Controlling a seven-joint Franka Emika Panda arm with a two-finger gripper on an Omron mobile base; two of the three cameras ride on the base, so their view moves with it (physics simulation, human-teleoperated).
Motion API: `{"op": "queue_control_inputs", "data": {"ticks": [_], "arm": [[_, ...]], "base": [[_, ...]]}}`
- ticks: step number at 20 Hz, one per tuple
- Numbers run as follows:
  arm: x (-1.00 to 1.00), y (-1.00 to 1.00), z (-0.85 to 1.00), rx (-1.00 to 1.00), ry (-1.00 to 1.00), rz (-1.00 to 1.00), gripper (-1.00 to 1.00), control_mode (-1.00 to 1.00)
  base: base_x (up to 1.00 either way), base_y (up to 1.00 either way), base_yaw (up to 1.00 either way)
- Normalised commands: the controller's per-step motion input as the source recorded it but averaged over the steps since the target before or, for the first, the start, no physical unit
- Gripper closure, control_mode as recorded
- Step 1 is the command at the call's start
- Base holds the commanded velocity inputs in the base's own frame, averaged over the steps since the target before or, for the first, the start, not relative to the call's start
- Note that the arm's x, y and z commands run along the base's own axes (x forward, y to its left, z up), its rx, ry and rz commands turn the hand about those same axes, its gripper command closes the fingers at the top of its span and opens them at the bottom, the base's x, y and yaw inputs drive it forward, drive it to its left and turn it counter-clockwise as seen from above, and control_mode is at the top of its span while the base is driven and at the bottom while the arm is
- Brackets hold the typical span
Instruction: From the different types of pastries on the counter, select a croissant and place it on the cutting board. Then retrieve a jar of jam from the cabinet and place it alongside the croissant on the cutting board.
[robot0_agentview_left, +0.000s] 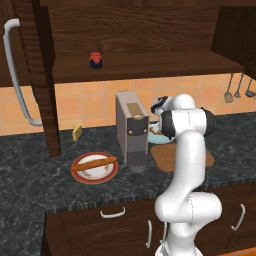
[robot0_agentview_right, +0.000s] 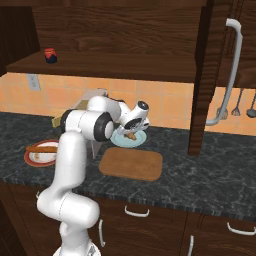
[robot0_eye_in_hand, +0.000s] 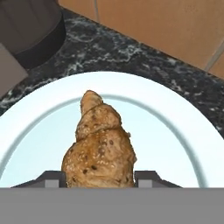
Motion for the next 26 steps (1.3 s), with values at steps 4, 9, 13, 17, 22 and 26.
{"op": "queue_control_inputs", "data": {"ticks": [4,9,13,17,22,26], "arm": [[-0.06,0.05,-0.15,-0.03,-0.03,-0.03,1.0,-1.0],[-0.23,-0.15,0.54,0.0,-0.04,0.0,1.0,-1.0],[-0.44,-0.17,0.6,0.0,0.0,-0.01,1.0,-1.0],[-0.73,-0.24,0.44,0.0,0.01,-0.01,1.0,-1.0],[-0.92,-0.27,0.24,0.02,0.02,-0.01,1.0,-1.0],[-1.0,-0.21,0.07,0.01,0.0,-0.04,1.0,-1.0]], "base": [[0.0,0.0,0.0],[0.0,0.0,0.0],[0.0,0.0,0.0],[0.0,0.0,0.0],[0.0,0.0,0.0],[0.0,0.0,0.0]]}}
